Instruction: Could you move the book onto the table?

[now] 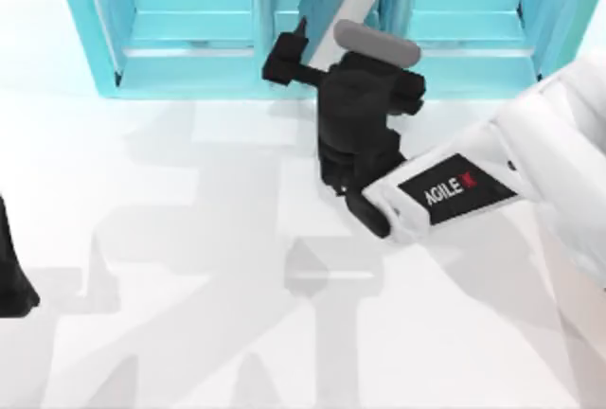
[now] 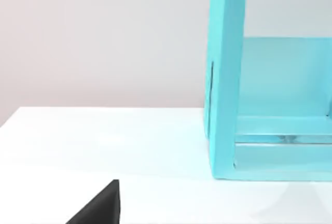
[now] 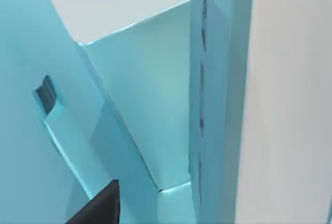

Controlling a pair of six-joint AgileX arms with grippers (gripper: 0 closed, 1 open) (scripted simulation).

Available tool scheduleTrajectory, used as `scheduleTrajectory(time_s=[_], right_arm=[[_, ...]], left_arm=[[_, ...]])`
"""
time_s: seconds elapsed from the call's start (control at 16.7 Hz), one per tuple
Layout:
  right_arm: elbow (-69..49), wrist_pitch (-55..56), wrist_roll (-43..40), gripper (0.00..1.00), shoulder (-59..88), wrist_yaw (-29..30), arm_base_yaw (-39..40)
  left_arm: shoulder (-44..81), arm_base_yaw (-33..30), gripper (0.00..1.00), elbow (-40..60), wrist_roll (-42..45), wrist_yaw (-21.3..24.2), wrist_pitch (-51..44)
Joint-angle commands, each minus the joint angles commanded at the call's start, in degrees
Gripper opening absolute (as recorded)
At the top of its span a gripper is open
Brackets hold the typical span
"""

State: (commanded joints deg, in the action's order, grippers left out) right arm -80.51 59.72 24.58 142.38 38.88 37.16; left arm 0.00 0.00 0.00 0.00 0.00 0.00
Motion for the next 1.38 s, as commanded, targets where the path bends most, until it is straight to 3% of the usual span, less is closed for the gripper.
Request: scheduleTrajectory(time_s=[0.3,0.6,1.38], right_arm=[[-12.64,-6.63,-0.3,1.0,5.71,-3.5,-3.57],[-14.19,-7.58,-0.29,1.0,6.45,-4.06,-4.14],[-14.19,-7.58,-0.29,0.02,6.45,-4.06,-4.14]], left_arm=[[0.0,0.0,1.0,0.0,0.0,0.0,0.0],[0.0,0.0,1.0,0.0,0.0,0.0,0.0],[0.0,0.0,1.0,0.0,0.0,0.0,0.0]])
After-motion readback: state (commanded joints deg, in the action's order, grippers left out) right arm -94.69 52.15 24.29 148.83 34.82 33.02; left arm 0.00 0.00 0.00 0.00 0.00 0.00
